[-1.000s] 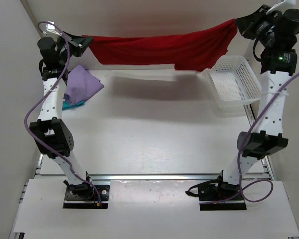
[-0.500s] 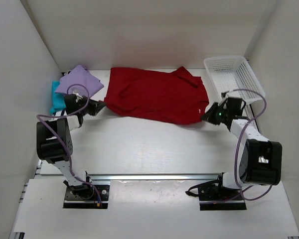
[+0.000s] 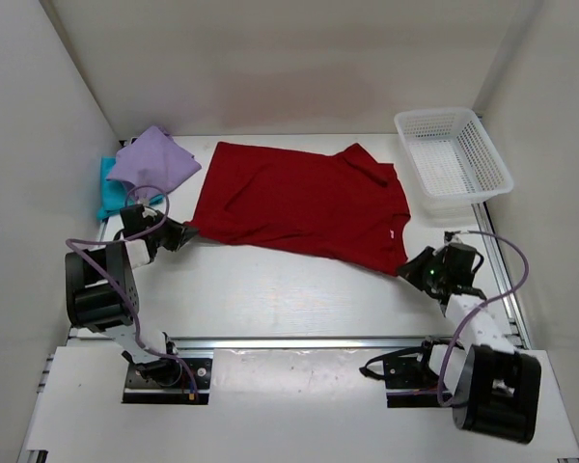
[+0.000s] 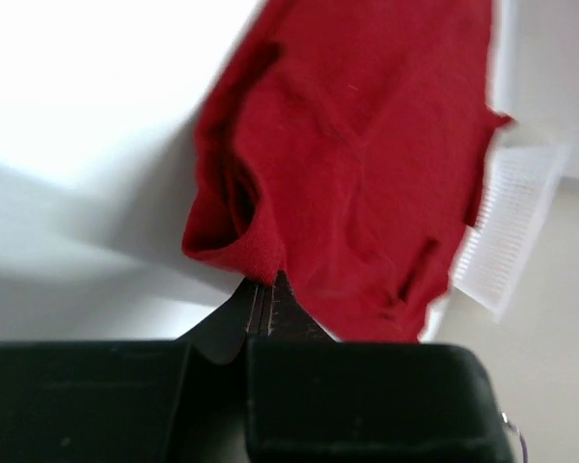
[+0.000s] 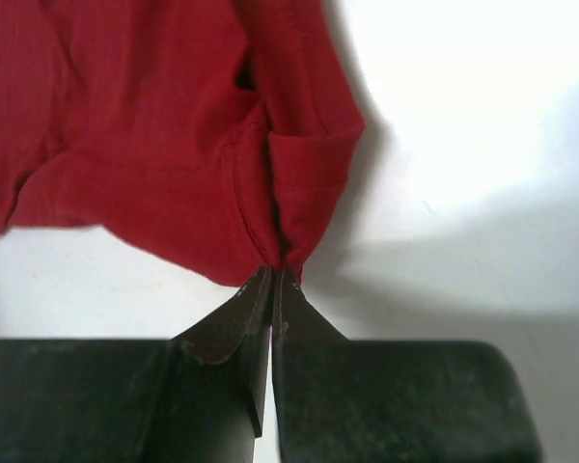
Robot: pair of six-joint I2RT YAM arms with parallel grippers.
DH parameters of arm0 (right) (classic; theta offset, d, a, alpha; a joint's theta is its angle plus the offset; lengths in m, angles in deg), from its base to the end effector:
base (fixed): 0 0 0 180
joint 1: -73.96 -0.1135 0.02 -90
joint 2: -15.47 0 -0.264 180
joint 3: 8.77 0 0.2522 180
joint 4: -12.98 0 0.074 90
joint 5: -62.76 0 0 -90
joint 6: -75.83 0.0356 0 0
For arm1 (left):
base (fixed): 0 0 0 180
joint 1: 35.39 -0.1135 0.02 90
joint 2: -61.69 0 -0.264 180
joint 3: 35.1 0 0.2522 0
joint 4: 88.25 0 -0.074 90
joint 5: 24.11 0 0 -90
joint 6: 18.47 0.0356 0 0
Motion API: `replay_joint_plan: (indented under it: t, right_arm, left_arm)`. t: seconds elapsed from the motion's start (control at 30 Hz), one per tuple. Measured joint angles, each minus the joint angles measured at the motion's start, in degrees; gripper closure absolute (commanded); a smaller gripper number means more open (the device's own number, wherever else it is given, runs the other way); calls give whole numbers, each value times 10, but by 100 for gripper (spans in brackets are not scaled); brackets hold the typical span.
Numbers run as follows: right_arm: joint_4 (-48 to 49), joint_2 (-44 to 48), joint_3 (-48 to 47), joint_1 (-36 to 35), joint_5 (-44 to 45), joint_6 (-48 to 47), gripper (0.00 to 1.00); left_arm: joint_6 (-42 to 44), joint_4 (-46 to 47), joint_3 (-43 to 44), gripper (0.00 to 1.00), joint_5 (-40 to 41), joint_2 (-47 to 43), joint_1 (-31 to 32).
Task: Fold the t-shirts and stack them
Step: Fold the flattened tshirt in 1/3 of the way
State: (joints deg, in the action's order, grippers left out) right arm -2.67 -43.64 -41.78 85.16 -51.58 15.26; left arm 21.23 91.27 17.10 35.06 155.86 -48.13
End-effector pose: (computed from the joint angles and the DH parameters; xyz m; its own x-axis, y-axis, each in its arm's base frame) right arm 0.1896 -0.0226 0.1582 -0.6302 0.5812 -0.5149 0.2124 0.7669 0.6056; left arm 0.3004 0.0492 0.1376 -0.5586 -0.8037 -0.2052 -0.3919 0.4737 -0.7887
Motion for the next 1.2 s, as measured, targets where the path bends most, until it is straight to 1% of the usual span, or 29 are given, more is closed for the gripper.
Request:
replay_joint_plan:
  t: [0.13,0.27,0.4,0.5,0.57,0.6,0.63,0.67,0.7,0.73,0.77,0.8,0.83,0.87,0.9,0.93,0.97,1.0,1.03,1.07,1.1,1.13,1.17,1.2]
  right_arm:
    - [-42,103,55,42,-5,13,100]
    - [-83,186,67,73,-13,32,100]
    - [-128,229,67,80,-17,42,100]
    - [-162,237,67,83,-24,50,100]
    - [-188,241,65,83,-27,53,100]
    - [-202,243,62,83,-27,53,100]
    - [-218,245,58,83,-26,54,95]
    - [-232,246,52,83,-25,55,92]
    - [-240,248,47,82,-25,56,77]
    - [-250,249,40,80,-25,58,69]
    - [-256,250,33,80,-25,56,66]
    - [-260,250,25,80,-25,53,60]
    - [-265,250,16,80,-24,50,53]
    - [-276,248,0,79,-22,43,49]
    - [-283,245,-14,77,-19,38,50]
    - [-290,239,-36,73,-16,29,57]
    - [-293,232,-59,68,-13,17,72]
    - [-290,225,-82,59,-12,3,79]
    - [-282,216,-99,44,-8,-5,87]
    - [-268,204,-113,21,-4,-11,93]
    - [-253,195,-119,-4,0,-15,96]
    - [-235,184,-120,-49,21,-15,100]
    - [-219,169,-119,-97,35,-14,100]
    - [-204,148,-117,-145,45,-14,100]
  left_arm:
    - [47,-88,-6,100,43,-36,-19]
    - [95,-170,-19,100,105,-101,-16]
    - [138,-228,-44,99,177,-180,19]
    - [164,-266,-81,92,204,-243,38]
    - [177,-294,-102,80,217,-271,37]
    - [183,-310,-110,70,223,-283,37]
    - [187,-326,-118,58,229,-294,37]
    - [191,-339,-123,34,232,-305,38]
    - [195,-350,-128,17,236,-317,38]
    - [197,-365,-128,11,239,-329,38]
    - [195,-372,-127,1,240,-336,37]
    - [195,-381,-120,2,242,-338,38]
    - [195,-390,-110,1,243,-335,38]
    - [195,-398,-95,1,245,-328,37]
    - [195,-399,-84,1,244,-323,37]
    - [194,-398,-72,1,244,-319,40]
    - [194,-396,-62,1,245,-318,45]
    - [193,-389,-55,1,245,-320,56]
    - [192,-379,-51,12,250,-324,70]
    - [192,-365,-51,20,257,-332,93]
    - [191,-352,-51,26,260,-339,119]
    - [191,-339,-51,30,262,-345,144]
    - [193,-327,-51,39,261,-347,167]
    - [194,-314,-52,44,257,-345,184]
